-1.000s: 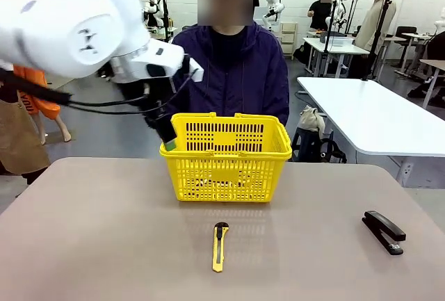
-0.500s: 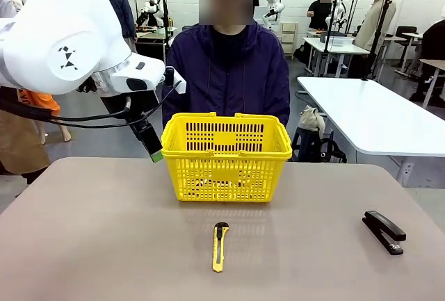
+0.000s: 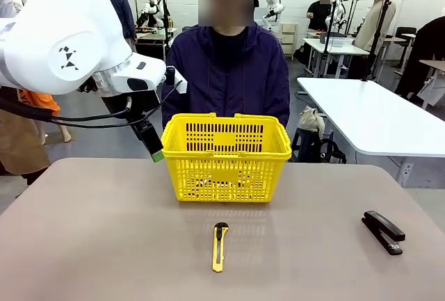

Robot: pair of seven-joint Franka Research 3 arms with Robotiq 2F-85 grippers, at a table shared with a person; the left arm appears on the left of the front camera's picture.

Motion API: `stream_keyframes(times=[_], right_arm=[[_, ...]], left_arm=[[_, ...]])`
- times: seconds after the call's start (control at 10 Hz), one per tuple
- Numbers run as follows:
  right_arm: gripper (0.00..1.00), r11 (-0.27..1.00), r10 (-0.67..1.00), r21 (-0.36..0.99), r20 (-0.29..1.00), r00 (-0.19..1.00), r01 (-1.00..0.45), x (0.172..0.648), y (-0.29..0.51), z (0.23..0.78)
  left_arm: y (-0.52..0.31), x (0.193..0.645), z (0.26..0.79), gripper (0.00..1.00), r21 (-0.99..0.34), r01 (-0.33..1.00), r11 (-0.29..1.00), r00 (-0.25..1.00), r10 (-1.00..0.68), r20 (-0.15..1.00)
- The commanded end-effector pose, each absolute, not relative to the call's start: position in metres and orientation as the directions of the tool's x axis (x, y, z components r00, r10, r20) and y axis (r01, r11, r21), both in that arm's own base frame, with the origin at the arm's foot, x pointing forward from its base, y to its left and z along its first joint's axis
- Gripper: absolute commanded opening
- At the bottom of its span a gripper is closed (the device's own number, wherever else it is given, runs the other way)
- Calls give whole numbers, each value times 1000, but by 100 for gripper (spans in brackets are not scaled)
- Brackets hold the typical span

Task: Place the items the person wants into the basket.
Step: Pick up the item the person points to and place it in the Market Basket.

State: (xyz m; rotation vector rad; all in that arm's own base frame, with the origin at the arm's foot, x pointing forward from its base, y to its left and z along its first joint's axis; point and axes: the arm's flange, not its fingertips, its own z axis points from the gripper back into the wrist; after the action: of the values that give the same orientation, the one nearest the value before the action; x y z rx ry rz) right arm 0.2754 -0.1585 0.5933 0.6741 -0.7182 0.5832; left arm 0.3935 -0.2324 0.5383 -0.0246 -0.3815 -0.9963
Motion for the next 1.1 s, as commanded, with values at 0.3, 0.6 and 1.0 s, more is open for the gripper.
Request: stream_keyframes(times=[0.3, 0.6, 1.0], right_arm=[[100, 636, 240, 353, 755, 611, -686, 276, -158, 594], [100, 636, 240, 353, 755, 611, -686, 276, -158, 594], [100, 636, 240, 353, 755, 611, -686, 276, -158, 594]], left_arm=[[-203, 385, 553, 100, 43, 862, 506, 455, -807, 376], [-92, 340, 606, 100, -63, 925, 374, 350, -777, 524], [40, 291, 616, 100, 30, 910, 414, 256, -617, 744]])
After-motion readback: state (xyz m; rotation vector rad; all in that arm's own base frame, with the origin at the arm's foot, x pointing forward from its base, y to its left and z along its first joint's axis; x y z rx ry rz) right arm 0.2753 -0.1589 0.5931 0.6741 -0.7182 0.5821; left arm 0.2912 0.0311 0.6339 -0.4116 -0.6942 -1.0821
